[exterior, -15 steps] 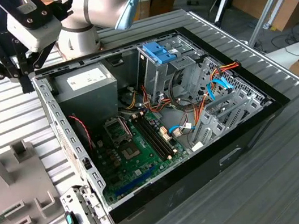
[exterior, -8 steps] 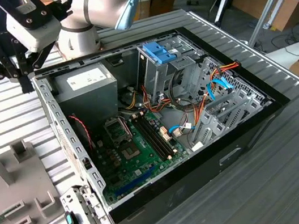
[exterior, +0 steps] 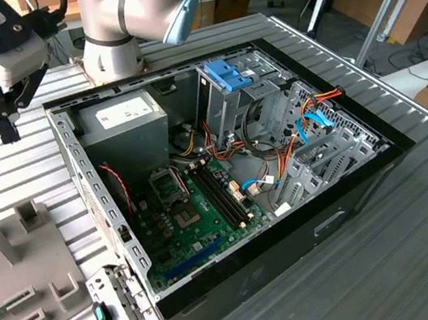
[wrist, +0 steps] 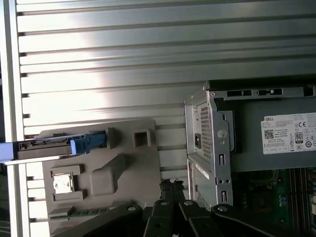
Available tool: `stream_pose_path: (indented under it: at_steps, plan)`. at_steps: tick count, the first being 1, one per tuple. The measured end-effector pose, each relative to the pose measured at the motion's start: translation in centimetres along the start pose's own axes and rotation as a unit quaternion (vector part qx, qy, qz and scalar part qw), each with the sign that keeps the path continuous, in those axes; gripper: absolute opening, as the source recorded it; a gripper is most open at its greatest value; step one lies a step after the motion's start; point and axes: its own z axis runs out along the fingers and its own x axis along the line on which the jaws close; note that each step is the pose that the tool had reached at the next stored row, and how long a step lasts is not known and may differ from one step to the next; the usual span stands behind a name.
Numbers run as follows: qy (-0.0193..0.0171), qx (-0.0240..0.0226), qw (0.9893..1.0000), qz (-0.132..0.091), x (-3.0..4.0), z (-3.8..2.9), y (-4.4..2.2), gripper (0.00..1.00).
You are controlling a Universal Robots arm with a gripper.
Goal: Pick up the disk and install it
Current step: 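Reach for the disk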
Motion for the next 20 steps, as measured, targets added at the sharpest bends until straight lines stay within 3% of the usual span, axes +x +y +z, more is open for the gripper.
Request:
stream_pose_path:
  at_steps: [8, 11, 19, 20]
  plan:
    - [0.0, 0.0, 1.0, 0.0, 3.52, -0.07, -0.26, 0.11]
    - [0.0, 0.0, 1.0, 0.0, 5.75, -0.1, -0.43, 0.11]
    - [0.0, 0.0, 1.0, 0.0, 8.9, -0.13, -0.67, 0.11]
    - [0.0, 0.0, 1.0, 0.0, 9.56, -0.14, -0.72, 0.11]
